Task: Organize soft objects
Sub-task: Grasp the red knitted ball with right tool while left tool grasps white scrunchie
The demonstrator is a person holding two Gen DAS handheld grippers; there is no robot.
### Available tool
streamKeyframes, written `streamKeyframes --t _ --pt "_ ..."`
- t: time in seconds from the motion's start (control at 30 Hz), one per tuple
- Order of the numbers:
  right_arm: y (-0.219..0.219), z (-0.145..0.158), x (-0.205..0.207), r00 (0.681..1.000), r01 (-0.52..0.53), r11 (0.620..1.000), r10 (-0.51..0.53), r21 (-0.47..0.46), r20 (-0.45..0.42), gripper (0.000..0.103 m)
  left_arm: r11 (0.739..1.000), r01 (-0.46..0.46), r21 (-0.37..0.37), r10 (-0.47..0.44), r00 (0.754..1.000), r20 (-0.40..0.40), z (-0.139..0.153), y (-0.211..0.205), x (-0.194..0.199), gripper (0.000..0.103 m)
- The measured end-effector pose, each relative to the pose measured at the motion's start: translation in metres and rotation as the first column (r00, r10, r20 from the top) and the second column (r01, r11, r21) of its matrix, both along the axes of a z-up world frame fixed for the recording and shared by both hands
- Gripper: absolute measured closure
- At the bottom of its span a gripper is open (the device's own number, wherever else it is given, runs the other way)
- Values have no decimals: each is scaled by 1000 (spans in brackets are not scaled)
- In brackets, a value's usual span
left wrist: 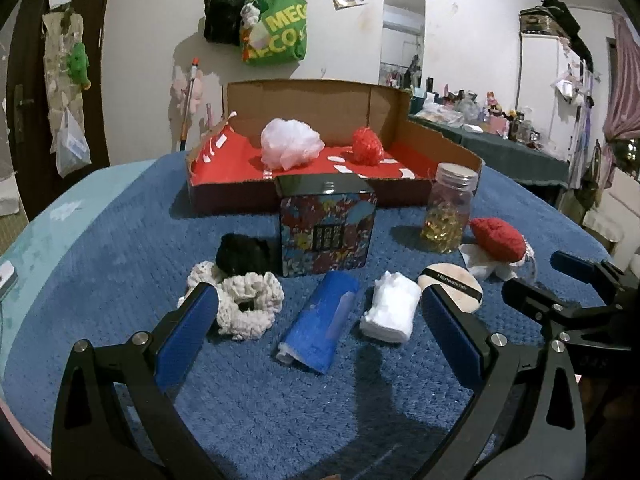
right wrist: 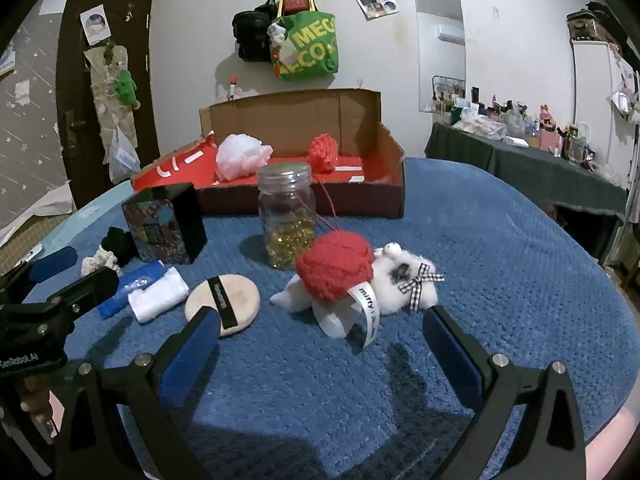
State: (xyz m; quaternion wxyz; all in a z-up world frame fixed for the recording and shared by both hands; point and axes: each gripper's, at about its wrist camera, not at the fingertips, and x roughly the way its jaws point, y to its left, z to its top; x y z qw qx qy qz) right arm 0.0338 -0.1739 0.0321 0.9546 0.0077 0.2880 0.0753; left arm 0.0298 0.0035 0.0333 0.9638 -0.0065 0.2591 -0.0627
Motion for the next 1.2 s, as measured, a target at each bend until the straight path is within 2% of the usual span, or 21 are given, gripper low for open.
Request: streamKeyframes --t 0.37,0.53,0.8,0.83,0.9,0.93,0.97,1.03,1.1,1.2 --pt "-2 -2 10 1000 2 1000 -2 1 -19 0 999 -34 3 34 999 -39 -2 21 10 0" --pt "-5 1 24 998 -4 999 6 44 -58 0 999 -52 14 52 997 -50 1 33 16 0" --pt "-3 11 45 998 11 999 -9 33 -69 0 999 -49 24 51 995 -90 -1 50 29 1" --pt "-2 12 49 998 14 1000 -12 22 -69 0 998 -49 25 52 994 -92 -1 51 30 5" --pt "-2 12 55 997 18 1000 -18 3 -78 4 999 -44 18 45 993 -110 -3 53 34 19" --pt "-2 12 58 996 18 1000 -18 1 -84 7 999 -34 10 35 992 -124 -5 53 36 31" --pt "-2 12 61 996 16 1000 -16 1 -93 14 1000 -18 -1 17 989 -145 -7 53 39 42" --pt "-2 9 65 993 8 1000 -7 4 -114 27 1000 -6 -1 6 986 -167 -12 52 41 45" --pt "-2 5 68 990 -14 1000 16 17 -141 56 1000 -2 0 2 989 -148 -10 51 38 56" --pt "-2 5 63 991 -36 999 38 16 -128 56 1000 6 -3 -7 991 -134 -6 50 34 67"
